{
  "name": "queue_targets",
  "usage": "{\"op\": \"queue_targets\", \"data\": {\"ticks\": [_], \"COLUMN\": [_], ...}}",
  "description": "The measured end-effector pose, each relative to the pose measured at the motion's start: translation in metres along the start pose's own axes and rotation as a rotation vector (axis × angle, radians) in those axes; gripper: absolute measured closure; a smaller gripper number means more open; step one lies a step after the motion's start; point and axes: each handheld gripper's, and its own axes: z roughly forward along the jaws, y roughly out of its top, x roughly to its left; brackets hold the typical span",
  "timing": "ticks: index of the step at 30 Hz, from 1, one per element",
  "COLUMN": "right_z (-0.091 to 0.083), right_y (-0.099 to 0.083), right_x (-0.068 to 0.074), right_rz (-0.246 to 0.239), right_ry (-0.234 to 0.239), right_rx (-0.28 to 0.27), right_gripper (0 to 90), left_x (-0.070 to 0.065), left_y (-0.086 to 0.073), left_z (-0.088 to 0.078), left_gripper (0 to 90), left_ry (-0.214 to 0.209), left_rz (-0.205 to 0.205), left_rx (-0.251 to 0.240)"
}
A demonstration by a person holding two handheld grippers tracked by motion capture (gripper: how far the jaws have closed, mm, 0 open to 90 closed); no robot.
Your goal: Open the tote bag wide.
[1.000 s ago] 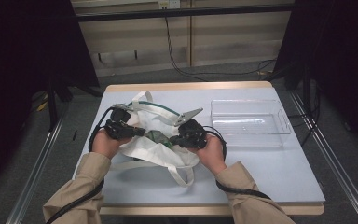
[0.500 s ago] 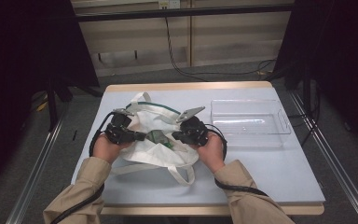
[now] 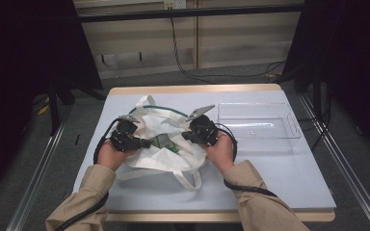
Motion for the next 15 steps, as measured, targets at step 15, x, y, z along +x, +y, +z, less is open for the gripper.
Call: {"op": "queue_targets", "data": {"ticks": [15], "right_z": [0.0007], "right_y": [-0.0001], "right_x": [-0.0058], "right_rz": [0.003], "right_ry": [-0.001], "right_rx": [0.004], "right_gripper": [89.5], "left_x": [-0.0037], "left_y": [-0.0026], "left_z": [0.0015], "left_gripper": [90.0], "left_ry": [-0.006], "left_rz": [0.000], "left_rx": [0.008]}}
